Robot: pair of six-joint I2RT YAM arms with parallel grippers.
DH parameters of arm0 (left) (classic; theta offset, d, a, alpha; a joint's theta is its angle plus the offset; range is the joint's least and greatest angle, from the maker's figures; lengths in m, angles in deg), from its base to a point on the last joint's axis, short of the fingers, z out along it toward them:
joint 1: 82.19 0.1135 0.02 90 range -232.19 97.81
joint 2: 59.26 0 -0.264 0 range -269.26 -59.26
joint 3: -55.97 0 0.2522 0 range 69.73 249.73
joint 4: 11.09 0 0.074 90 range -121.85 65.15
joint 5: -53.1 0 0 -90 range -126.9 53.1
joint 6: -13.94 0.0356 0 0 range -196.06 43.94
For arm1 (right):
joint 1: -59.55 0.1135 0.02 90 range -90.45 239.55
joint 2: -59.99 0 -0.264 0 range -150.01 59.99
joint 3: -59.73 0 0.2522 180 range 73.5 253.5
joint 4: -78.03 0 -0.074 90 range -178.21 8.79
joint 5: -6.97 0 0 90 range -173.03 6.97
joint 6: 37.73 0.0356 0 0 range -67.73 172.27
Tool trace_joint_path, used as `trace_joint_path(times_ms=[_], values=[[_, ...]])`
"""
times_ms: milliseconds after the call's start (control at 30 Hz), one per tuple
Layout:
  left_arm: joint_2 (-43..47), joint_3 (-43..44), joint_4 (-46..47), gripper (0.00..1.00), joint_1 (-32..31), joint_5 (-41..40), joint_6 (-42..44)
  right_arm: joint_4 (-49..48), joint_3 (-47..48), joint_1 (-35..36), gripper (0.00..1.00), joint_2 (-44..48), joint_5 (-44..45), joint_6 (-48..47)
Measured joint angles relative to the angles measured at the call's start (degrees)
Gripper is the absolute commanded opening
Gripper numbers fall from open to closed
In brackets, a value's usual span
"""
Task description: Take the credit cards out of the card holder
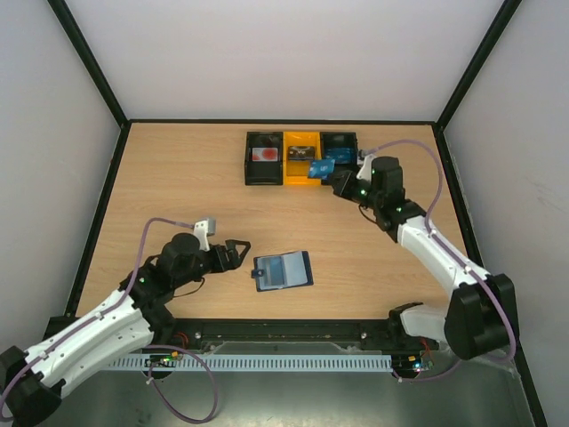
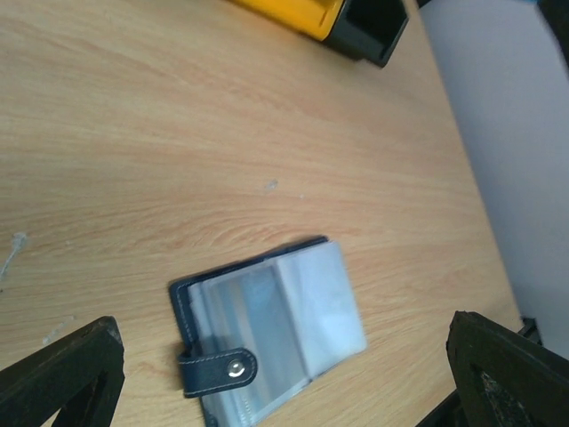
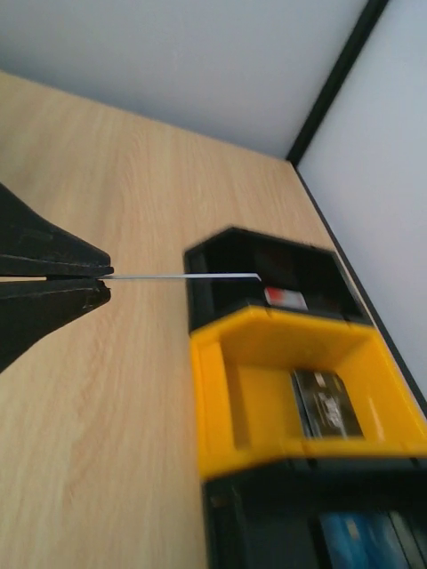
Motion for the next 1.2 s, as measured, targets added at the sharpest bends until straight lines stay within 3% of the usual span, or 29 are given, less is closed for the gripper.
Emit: trace_joint_path(times_ms=[333,700,1200], values=[[-6.8,2.5,-0.3,1.0,0.2,3.1,5.2,9.7,10.9,-8.4,0.02,-9.9,2.4,-8.0],[-10.1,2.8,0.6,1.0,0.3,3.6,6.5,14.9,21.2,-8.8,0.02,-23.4,9.7,-12.3],[-14.8,10.4,-1.7,1.0,0.6,1.2,9.4,21.4,39.2,-10.7,0.02,-40.5,6.4,-15.4]])
